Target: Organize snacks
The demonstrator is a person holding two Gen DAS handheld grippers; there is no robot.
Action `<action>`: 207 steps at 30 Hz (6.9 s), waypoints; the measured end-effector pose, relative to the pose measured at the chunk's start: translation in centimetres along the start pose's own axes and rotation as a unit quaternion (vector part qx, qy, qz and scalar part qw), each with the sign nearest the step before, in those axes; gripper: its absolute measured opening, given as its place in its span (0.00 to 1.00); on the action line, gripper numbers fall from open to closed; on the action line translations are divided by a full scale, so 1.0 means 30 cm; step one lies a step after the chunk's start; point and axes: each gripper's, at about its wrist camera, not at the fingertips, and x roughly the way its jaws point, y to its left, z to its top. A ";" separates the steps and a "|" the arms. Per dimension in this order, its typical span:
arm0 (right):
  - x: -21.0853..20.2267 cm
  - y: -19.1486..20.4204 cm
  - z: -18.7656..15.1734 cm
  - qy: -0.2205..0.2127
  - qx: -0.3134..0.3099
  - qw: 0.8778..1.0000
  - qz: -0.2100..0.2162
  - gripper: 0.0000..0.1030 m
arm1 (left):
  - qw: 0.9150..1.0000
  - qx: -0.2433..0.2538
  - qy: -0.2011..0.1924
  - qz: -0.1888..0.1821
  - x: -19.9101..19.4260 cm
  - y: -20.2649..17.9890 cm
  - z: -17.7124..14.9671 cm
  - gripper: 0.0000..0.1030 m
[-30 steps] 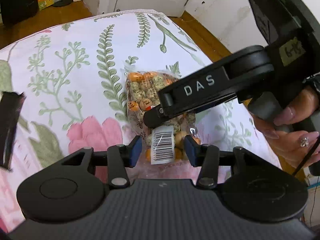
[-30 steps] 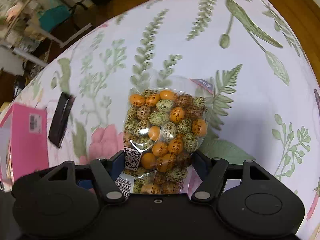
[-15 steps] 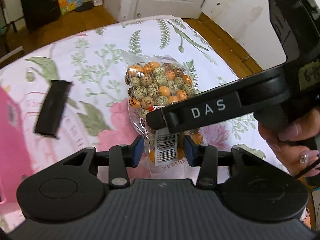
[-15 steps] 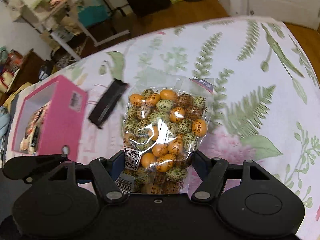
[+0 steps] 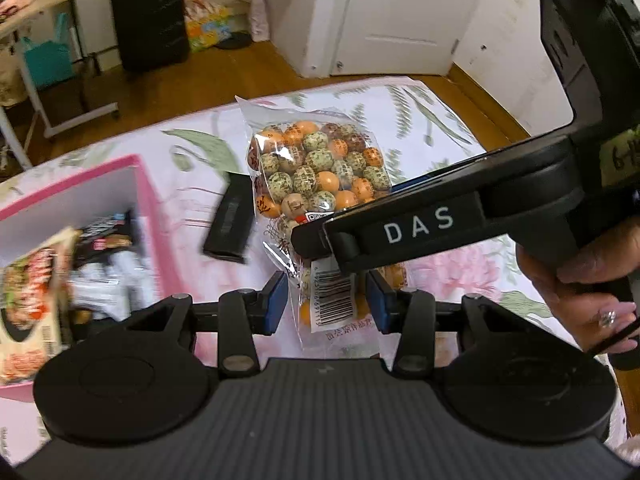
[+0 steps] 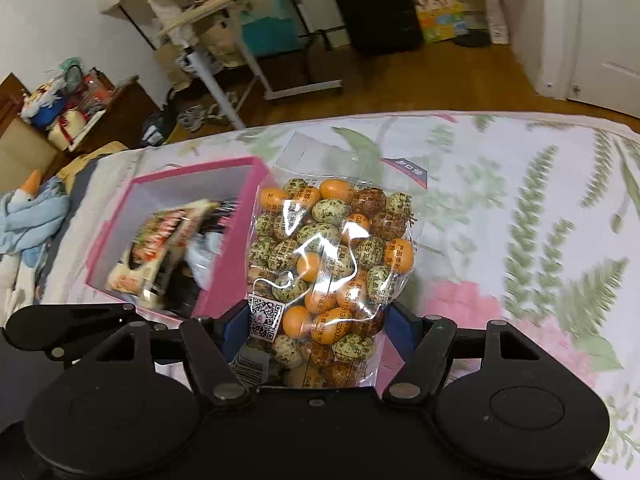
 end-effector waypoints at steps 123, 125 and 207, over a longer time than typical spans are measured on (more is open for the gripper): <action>0.170 -0.267 -0.119 0.007 -0.085 0.996 -0.008 0.66 | 0.987 -0.133 -0.013 0.086 0.323 -0.089 -0.125 0.50; 0.135 -0.249 -0.125 0.004 -0.084 0.996 -0.010 0.67 | 0.989 -0.122 -0.016 0.079 0.289 -0.093 -0.123 0.50; -0.116 0.226 -0.252 -0.173 -0.140 0.974 -0.043 0.57 | 0.979 -0.092 -0.071 0.167 -0.239 0.194 -0.198 0.57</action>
